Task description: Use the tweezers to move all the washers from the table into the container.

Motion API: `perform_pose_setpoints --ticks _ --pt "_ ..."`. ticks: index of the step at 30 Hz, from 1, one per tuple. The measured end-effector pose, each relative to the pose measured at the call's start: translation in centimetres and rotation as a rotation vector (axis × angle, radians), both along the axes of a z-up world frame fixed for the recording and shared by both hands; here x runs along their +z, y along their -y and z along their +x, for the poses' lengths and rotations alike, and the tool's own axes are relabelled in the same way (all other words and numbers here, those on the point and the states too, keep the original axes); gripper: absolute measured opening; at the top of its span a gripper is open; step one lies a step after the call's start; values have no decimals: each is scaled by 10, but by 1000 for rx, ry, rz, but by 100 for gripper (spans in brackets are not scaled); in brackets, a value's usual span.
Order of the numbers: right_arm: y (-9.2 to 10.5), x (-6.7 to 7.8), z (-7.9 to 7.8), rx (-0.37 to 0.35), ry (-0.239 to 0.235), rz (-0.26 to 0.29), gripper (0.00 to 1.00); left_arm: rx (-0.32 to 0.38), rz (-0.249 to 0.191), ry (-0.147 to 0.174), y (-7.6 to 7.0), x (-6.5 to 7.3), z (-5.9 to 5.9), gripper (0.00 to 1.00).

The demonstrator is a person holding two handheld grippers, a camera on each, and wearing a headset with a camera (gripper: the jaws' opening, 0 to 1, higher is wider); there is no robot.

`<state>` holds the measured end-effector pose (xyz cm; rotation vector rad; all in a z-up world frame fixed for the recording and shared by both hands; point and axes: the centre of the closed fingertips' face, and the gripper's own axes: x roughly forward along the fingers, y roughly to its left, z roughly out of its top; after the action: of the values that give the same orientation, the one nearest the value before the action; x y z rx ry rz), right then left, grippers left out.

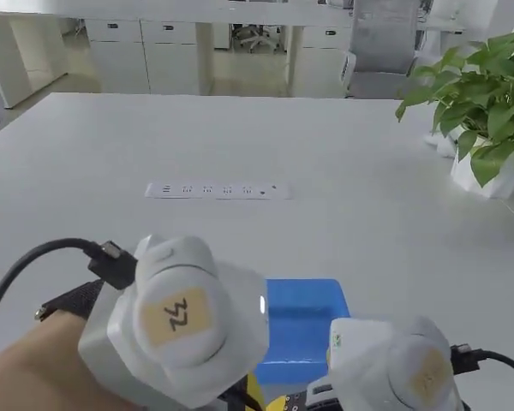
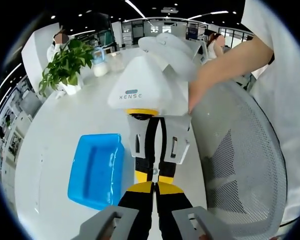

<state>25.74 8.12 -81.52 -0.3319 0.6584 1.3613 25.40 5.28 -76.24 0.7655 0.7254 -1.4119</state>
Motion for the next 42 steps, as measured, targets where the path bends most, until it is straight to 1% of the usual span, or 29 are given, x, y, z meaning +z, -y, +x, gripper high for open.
perform_pose_setpoints --ticks 3,4,7,11,14,16,18,21,22,23,24,25,26,32,36,38,40,42 --pt "1 0 0 6 9 -4 6 -4 -4 0 2 0 0 0" --pt "1 0 0 8 19 -7 6 -4 -5 4 2 0 0 0" --pt "1 -1 1 8 34 -13 5 -5 -12 27 1 0 2 0" --pt "0 -1 0 6 38 -14 5 8 -25 29 -2 2 1 0" --pt "0 -1 -1 10 42 -17 5 14 -30 24 -3 3 -1 0" --pt "0 -1 -1 7 37 -20 6 16 -31 21 -3 3 -1 0" --pt "0 -2 -1 0 28 -20 6 18 -32 15 -3 3 -1 0" --pt "-1 -1 0 -21 30 -23 7 20 -30 14 -2 2 0 0" --pt "1 -4 0 -30 31 -39 8 21 -28 9 -2 2 -1 0" --pt "2 -6 -1 -30 31 -55 7 21 -28 10 -2 2 -1 0" --pt "1 -4 -2 -35 40 -40 7 17 -27 10 -2 2 -2 0" --pt "1 -3 -2 -43 40 -43 7 15 -26 9 -2 2 -3 0" --pt "1 -3 -2 -44 43 -46 7 9 -23 15 -2 2 -4 0" --pt "2 -3 -4 -47 77 -64 6 -3 -18 25 0 0 -7 0" --pt "4 -3 -3 -43 92 -74 5 12 -29 36 3 1 -7 0" --pt "4 -3 -3 -43 103 -77 5 29 -37 46 3 1 -5 0" --pt "4 -3 -2 -42 117 -80 4 38 -44 77 3 2 -3 0" --pt "3 -3 -1 -41 121 -81 4 52 -51 89 1 2 -3 0"
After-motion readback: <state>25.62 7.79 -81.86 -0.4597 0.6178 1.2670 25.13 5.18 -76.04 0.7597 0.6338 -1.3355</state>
